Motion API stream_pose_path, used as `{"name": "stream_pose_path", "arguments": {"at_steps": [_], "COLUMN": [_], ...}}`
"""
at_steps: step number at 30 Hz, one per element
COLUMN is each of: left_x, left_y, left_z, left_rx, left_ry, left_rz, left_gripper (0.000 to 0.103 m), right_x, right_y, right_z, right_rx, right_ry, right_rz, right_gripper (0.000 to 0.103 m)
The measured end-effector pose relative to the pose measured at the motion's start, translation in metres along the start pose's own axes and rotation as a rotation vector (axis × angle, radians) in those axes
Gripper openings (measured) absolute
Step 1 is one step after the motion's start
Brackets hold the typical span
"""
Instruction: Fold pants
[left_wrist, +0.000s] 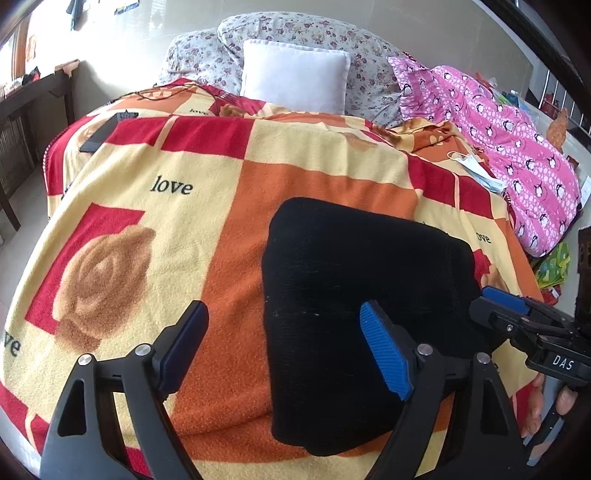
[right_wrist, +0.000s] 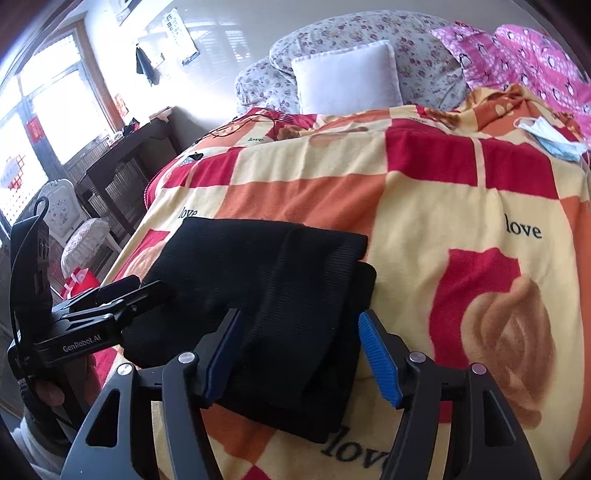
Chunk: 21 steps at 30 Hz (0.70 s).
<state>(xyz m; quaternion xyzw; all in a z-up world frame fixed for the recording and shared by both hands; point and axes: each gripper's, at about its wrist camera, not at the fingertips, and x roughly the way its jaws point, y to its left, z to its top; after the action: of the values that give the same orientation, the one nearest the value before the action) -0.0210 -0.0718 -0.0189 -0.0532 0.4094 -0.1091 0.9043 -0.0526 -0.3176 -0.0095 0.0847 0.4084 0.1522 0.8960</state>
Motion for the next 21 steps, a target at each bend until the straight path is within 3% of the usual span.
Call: {"name": "stream_pose_path", "arguments": {"at_steps": [8,16,21], "left_x": [0.007,0.021,0.028], "left_y": [0.004,0.008,0.006], "left_z": [-0.001,-0.002,-0.002], "left_rx": [-0.015,-0.05,-0.056], "left_ry": [0.015,0.049,0.065], "left_rz": [-0.04,-0.086,-0.115], "left_gripper": [0.088,0.103,0.103], "right_x": [0.008,0.021,0.029], "right_y": [-0.013,-0.017,-0.022], "right_z": [-0.004,-0.008,-0.009], "right_rx": [0.065,0.104,0.138], "right_ry": [0.022,0.054,0.06], "right_rz": [0.053,0.106,0.149], "right_gripper": [0.071,0.077,0.08]}}
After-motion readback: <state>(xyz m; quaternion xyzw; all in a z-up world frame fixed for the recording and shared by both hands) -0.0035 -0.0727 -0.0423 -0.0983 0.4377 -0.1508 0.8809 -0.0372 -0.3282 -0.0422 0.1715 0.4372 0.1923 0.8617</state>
